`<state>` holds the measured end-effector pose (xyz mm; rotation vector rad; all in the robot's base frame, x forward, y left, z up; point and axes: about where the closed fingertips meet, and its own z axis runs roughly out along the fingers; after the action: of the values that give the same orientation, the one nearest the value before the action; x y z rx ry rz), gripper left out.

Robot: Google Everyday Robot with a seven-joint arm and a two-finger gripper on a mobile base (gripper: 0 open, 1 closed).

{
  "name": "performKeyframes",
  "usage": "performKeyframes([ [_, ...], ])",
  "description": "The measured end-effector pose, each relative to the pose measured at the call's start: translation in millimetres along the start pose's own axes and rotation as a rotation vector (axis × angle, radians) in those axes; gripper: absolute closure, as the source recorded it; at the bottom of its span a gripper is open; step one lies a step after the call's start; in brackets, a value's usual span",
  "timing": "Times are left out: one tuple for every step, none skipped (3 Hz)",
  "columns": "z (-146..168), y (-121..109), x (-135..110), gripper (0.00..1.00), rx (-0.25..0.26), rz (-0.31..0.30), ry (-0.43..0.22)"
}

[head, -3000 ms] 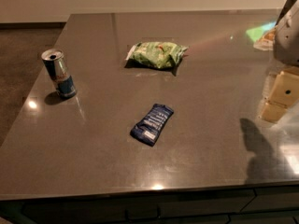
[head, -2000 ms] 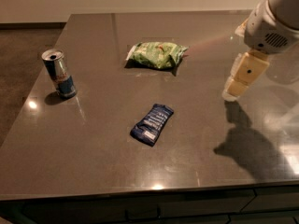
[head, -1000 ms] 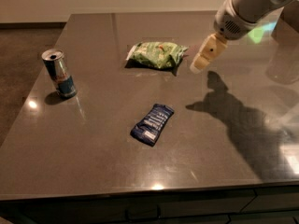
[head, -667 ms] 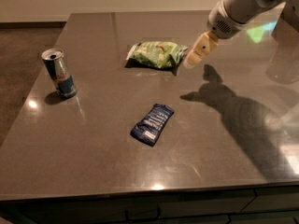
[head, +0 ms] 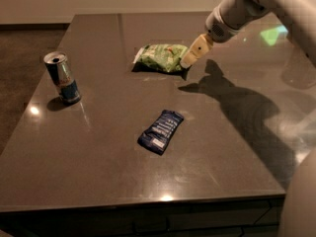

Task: Pick green jalapeno chip bag

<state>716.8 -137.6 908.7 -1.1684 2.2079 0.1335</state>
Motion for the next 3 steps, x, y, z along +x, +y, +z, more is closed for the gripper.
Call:
performKeyframes([
  [25.3, 0.7, -6.7, 0.0, -0.024, 0.019, 0.006],
  [51.9, 7.9, -8.3, 0.0, -0.043, 0.029, 0.024],
  [64.9, 10.0, -8.3, 0.01, -0.027, 0.022, 0.047],
])
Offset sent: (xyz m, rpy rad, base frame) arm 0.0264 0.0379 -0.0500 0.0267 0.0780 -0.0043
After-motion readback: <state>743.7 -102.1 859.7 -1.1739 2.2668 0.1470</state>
